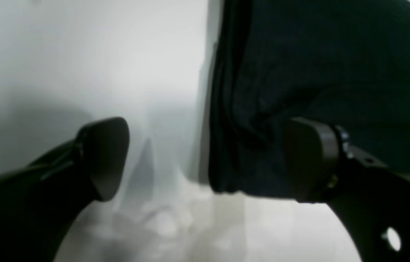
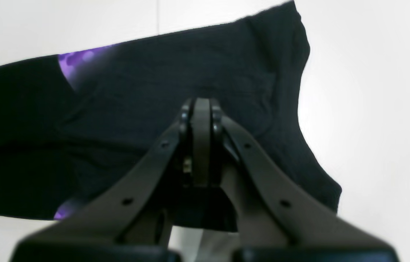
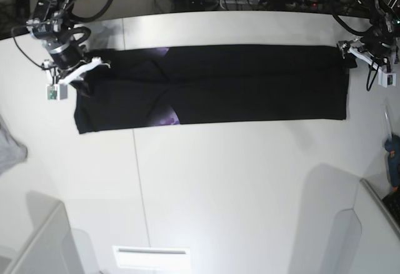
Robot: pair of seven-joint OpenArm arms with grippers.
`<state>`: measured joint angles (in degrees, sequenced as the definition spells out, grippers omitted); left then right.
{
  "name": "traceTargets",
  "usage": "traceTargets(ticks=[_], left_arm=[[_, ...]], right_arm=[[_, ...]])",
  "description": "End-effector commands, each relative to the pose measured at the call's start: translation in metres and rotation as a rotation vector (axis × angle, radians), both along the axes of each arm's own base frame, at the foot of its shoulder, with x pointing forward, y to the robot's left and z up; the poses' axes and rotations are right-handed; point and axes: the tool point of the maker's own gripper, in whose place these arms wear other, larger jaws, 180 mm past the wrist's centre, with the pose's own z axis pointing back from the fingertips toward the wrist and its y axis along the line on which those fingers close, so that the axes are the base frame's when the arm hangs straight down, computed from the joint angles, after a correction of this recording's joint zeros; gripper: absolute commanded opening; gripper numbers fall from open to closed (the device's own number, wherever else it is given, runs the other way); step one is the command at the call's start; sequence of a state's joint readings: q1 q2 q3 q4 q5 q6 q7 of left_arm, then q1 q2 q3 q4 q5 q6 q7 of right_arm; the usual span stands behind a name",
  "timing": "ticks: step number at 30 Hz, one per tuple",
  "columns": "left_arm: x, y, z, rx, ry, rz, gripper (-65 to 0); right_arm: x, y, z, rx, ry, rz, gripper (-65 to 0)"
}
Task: Fold the T-shirt properly
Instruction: 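Pull the strip ends apart with both grippers to straighten it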
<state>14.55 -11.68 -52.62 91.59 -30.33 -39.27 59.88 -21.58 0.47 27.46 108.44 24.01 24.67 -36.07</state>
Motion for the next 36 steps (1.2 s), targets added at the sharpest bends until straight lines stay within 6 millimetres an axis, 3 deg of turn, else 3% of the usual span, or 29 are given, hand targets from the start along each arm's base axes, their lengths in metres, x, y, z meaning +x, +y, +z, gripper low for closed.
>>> traceTargets(ticks=[1, 7, 12, 18, 20, 25, 30, 33, 36], left_arm=[[0.01, 0.002, 0.009, 0.012, -0.047, -0.021, -4.9], [0.011, -0.013, -0.016, -0.059, -0.014, -0.036, -8.1], [0.019, -0.027, -0.024, -0.089, -0.04, -0.063, -8.2], [0.012, -0.031, -0.041, -0.131, -0.005, -0.047, -9.5], [0.01, -0.031, -0.044, -0.139, 0.003, -0.042, -14.5], [0.012, -0.031, -0.054, -0.176, -0.007, -0.009, -37.2], [0.008, -0.026, -0.059, -0.182, 0.009, 0.001, -51.8], [0.008, -0.025, -0.058, -0.18, 0.008, 0.004, -65.0], [0.009, -0.018, -0.055, -0.164, 0.004, 0.003, -65.0]], right_arm=[[0.007, 0.0, 0.015, -0.005, -0.06, 0.009, -65.0], [0.007, 0.0, 0.016, -0.007, -0.062, 0.01, -65.0], [0.007, 0.0, 0.016, -0.005, -0.061, 0.009, -65.0], [0.007, 0.0, 0.016, -0.005, -0.061, 0.009, -65.0], [0.007, 0.0, 0.016, -0.005, -0.061, 0.009, -65.0], [0.007, 0.0, 0.016, -0.005, -0.061, 0.009, -65.0], [0.007, 0.0, 0.016, -0.006, -0.061, 0.008, -65.0], [0.007, 0.0, 0.016, -0.006, -0.061, 0.008, -65.0], [0.007, 0.0, 0.016, -0.004, -0.062, 0.008, -65.0]])
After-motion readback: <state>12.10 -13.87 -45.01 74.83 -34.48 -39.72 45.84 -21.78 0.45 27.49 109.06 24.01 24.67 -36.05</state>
